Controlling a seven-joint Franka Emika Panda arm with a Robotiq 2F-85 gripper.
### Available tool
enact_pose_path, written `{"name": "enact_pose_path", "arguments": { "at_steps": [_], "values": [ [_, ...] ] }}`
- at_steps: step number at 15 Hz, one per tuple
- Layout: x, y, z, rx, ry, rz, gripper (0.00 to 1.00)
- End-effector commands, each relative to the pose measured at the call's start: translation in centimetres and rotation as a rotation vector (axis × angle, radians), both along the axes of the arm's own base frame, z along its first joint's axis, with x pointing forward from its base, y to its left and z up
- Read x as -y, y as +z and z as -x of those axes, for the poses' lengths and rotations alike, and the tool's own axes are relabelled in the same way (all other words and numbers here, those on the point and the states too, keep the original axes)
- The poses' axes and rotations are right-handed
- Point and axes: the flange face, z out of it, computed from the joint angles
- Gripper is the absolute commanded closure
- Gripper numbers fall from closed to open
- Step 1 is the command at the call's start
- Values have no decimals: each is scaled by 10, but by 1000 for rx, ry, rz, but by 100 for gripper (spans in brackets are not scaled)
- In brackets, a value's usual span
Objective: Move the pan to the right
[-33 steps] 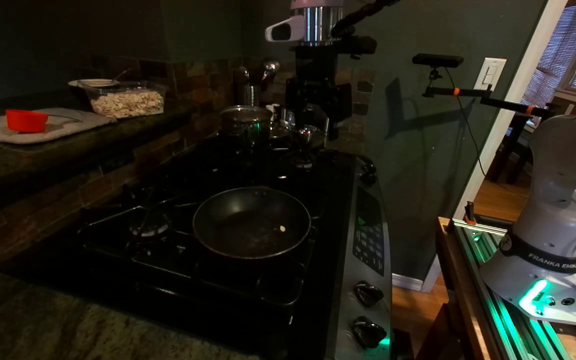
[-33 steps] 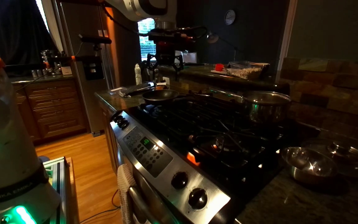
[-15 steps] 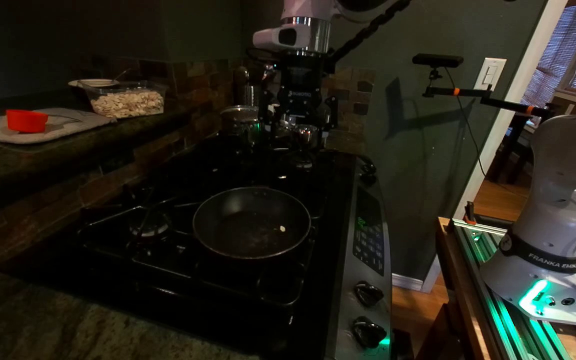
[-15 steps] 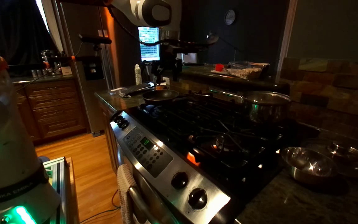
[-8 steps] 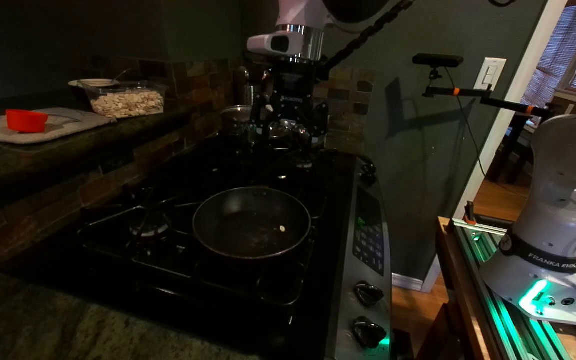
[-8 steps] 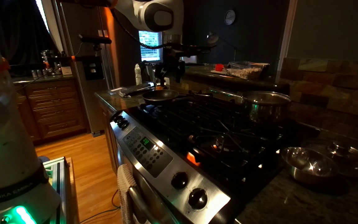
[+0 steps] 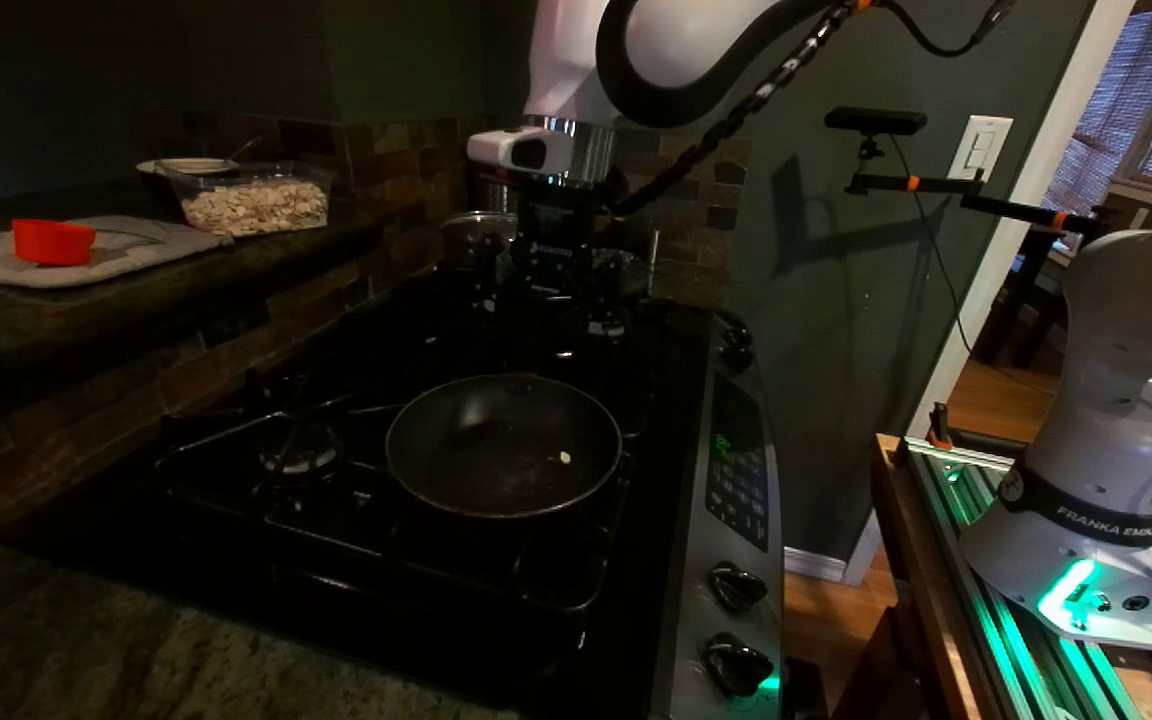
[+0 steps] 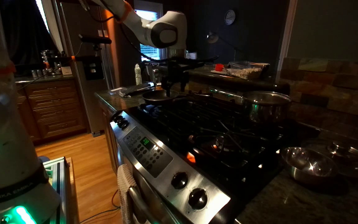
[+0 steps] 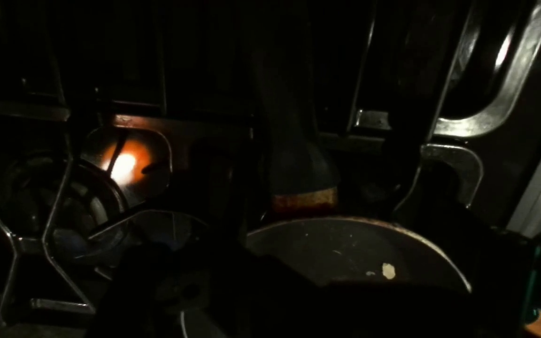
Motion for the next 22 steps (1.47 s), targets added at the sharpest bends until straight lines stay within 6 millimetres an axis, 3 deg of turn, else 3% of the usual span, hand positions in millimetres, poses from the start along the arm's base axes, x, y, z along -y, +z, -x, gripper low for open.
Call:
{"name": "enact_pose_path", "arguments": {
  "at_steps": [1,2,4,5,7,8,12,15,22],
  "values": [
    [0,-15,-7,-21,45,-5,3],
    [1,-18,-8,-19,49,1,13],
    [1,-21,-10,-14,67,-2,16],
    [2,-23,-12,-12,71,-1,40],
    [2,-25,-13,-11,81,-2,34],
    [2,-26,-14,-8,87,-3,37],
    [2,-27,-17,5,102,0,24],
    [2,-28,-18,13,105,-2,20],
    [7,-29,-23,50,91,18,25]
  ]
}}
